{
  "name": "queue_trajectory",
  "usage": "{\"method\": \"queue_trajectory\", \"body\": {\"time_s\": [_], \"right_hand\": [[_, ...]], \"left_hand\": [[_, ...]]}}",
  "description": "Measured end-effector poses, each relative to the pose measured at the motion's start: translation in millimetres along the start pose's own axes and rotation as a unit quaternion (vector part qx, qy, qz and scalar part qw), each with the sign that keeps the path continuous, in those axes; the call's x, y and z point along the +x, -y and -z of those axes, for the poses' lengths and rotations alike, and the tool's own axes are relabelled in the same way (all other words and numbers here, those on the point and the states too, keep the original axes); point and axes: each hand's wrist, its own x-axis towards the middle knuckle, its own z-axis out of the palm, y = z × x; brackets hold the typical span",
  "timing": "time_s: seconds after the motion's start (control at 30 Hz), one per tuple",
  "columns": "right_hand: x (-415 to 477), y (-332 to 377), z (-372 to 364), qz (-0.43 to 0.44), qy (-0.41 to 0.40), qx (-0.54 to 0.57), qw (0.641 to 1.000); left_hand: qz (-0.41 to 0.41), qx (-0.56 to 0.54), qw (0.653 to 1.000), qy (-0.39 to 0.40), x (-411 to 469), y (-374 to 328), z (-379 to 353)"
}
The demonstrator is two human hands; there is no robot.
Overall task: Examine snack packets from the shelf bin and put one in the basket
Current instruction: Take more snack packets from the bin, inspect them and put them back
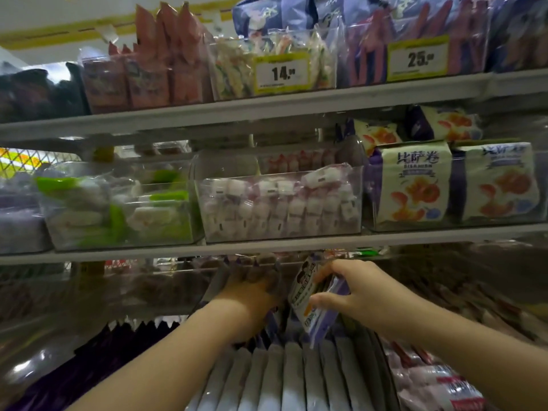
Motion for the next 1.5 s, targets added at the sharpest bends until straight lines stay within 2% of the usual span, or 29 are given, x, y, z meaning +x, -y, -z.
{"method": "queue_trajectory", "body": {"time_s": [0.13, 0.23, 0.4, 0.53, 0.63, 0.67, 0.83, 0.93, 1.1, 1.2, 1.33, 1.5], "right_hand": [[16, -3, -6, -0.005, 0.018, 0.008, 1.000], [23, -2, -8, -0.010, 0.027, -0.009, 1.000], [31, 1, -7, -0.014, 0.028, -0.035, 0.999], [34, 7, -12, -0.004, 0.019, -0.046, 0.999], [38, 12, -16, 0.004, 0.022, -0.064, 0.998], [40, 13, -17, 0.006, 0.022, -0.069, 0.997], [42, 10, -19, 0.017, 0.015, -0.073, 0.997], [41, 3, -20, 0.024, 0.006, -0.081, 0.996], [41, -4, -24, 0.016, -0.009, -0.082, 0.996], [39, -6, -25, 0.024, -0.010, -0.077, 0.997], [40, -3, -22, 0.021, -0.006, -0.060, 0.998], [56, 12, -29, 0.000, 0.021, -0.030, 0.999]], "left_hand": [[-0.020, -0.008, 1.000, 0.017, 13, 6, -7], [-0.063, 0.010, 0.998, -0.025, 19, 11, -13], [-0.097, -0.047, 0.991, -0.077, 20, 36, -21], [-0.066, -0.146, 0.981, -0.108, 13, 58, -10], [-0.046, -0.197, 0.973, -0.109, 3, 45, -12], [-0.050, -0.197, 0.974, -0.101, 0, 40, -13], [-0.041, -0.058, 0.997, -0.034, 5, 18, -17], [-0.041, 0.004, 0.999, -0.026, 12, 7, -12], [-0.068, -0.021, 0.996, -0.050, 22, -2, -12], [-0.076, -0.035, 0.996, -0.036, 20, -4, -17], [-0.028, -0.070, 0.994, -0.082, 17, 15, -16], [0.019, -0.180, 0.975, -0.129, 11, 43, -15]]}}
